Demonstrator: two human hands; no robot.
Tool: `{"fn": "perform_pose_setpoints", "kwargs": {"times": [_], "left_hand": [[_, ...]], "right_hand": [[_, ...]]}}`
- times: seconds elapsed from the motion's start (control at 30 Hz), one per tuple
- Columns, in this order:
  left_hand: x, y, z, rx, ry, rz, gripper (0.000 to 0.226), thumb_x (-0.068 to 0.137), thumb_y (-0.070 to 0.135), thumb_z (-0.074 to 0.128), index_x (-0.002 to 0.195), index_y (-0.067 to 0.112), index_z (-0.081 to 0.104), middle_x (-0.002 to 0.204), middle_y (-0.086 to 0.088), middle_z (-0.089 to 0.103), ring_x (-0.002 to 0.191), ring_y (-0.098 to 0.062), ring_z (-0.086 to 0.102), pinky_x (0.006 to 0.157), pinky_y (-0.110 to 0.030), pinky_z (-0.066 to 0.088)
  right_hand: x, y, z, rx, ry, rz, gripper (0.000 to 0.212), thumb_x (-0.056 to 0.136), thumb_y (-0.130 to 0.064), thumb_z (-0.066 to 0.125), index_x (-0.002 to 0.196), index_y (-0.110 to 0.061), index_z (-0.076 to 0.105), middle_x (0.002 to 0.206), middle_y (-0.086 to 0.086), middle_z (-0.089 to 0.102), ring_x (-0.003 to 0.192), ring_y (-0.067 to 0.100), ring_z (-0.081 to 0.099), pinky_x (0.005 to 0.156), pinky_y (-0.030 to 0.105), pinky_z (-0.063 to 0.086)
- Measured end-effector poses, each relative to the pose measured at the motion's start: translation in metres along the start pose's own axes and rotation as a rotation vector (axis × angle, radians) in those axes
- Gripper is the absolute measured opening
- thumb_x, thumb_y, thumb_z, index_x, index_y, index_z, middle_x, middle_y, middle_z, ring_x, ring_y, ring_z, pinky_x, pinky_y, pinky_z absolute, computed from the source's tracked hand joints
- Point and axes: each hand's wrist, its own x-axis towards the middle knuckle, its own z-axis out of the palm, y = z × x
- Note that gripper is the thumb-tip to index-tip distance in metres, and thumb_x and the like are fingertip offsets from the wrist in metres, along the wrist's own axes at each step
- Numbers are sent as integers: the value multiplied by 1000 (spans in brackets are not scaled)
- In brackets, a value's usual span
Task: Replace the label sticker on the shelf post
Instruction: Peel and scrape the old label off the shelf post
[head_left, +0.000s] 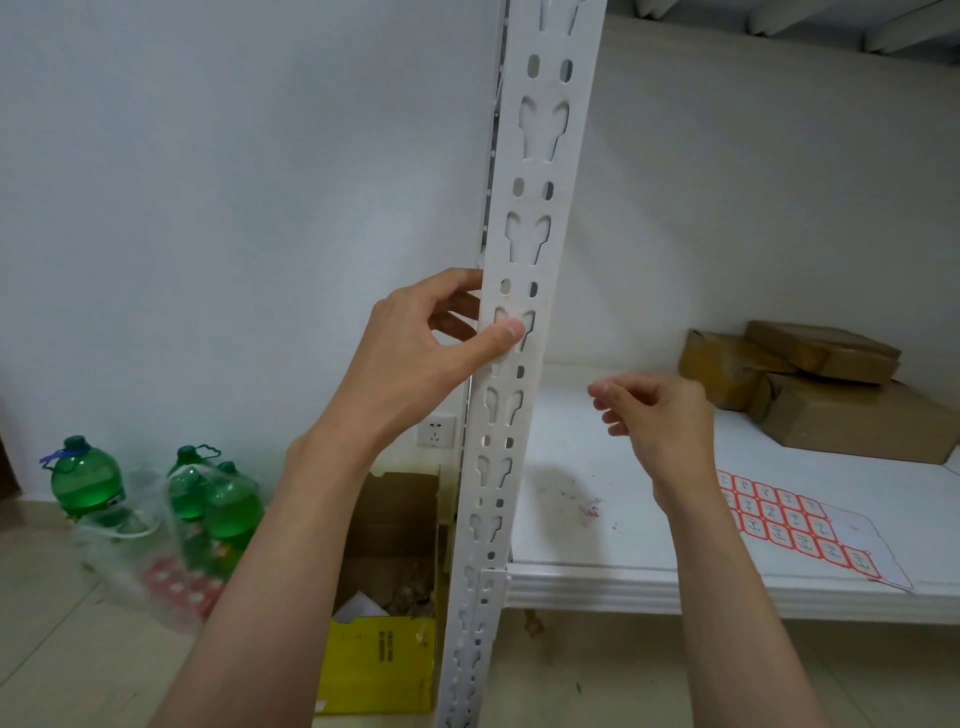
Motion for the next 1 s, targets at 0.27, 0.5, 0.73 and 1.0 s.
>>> {"fn": "perform_pose_setpoints", "kwargs": {"times": [0.27,0.5,0.73,1.0], "left_hand": [[1,-1,1,21,-12,-11,42,85,49,70,122,30,66,102,19,73,88,-1,68,77,-13,54],[1,-3,1,11,-17,-20,36,88,45,69,120,30,66,101,15,74,88,-4,69,82,-26,58],[2,-8,2,6,-6,-20,35,89,41,59,122,30,67,102,12,74,95,-10,69,84,-40,60],[3,-10,-1,-3,-66,-4,35,100,32,57,135,29,62,112,8,73,103,-14,68,79,-34,63]], "right_hand": [[7,18,-1,-347,82,58,19,89,-18,76,71,-11,75,69,-1,69,61,8,59,57,20,42],[1,-8,1,-228,100,-47,19,93,-22,71,80,-9,78,71,-4,70,65,7,60,65,22,45],[-21,-80,26,266,-80,-314,39,100,-6,51,134,-22,60,113,-9,72,100,2,69,89,25,57],[-38,-94,59,221,-36,-410,49,90,-22,70,136,-20,52,112,-21,57,88,-13,61,68,5,50]]}}
